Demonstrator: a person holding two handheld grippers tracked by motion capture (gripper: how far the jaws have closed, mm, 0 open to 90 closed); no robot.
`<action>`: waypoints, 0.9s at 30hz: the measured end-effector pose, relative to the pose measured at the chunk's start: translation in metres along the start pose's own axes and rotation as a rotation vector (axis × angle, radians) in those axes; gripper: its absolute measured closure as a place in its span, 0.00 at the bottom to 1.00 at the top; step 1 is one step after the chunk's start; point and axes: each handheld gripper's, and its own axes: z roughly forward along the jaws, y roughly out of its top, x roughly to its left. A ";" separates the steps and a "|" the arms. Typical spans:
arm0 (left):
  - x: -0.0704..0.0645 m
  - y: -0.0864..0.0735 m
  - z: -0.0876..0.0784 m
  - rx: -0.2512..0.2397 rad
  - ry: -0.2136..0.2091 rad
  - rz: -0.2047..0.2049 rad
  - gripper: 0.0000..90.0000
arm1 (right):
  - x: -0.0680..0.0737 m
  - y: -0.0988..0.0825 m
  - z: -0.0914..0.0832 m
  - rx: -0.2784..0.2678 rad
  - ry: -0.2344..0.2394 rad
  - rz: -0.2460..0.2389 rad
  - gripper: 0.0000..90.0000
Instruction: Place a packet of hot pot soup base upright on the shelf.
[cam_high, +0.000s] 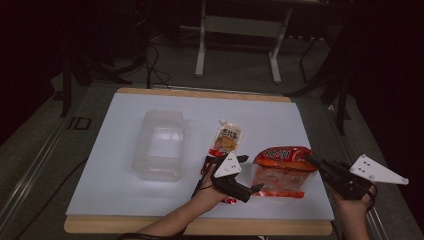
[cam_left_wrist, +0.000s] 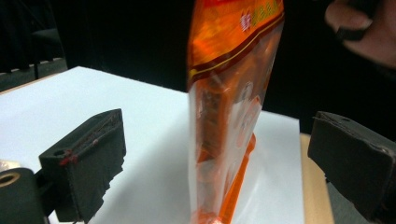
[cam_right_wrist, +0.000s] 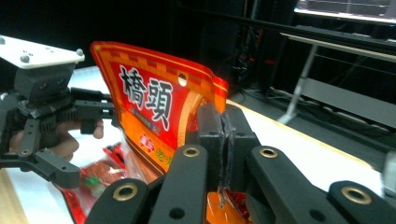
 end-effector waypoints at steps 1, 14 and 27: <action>0.001 0.001 0.002 -0.005 -0.024 -0.002 0.06 | -0.001 -0.001 -0.001 -0.003 0.001 0.004 0.98; 0.016 0.007 0.040 0.027 -0.136 0.011 0.20 | -0.006 -0.009 -0.005 -0.006 -0.010 0.031 0.98; 0.018 0.002 0.052 0.027 -0.190 0.015 0.66 | -0.004 -0.009 -0.003 -0.013 -0.015 0.021 0.97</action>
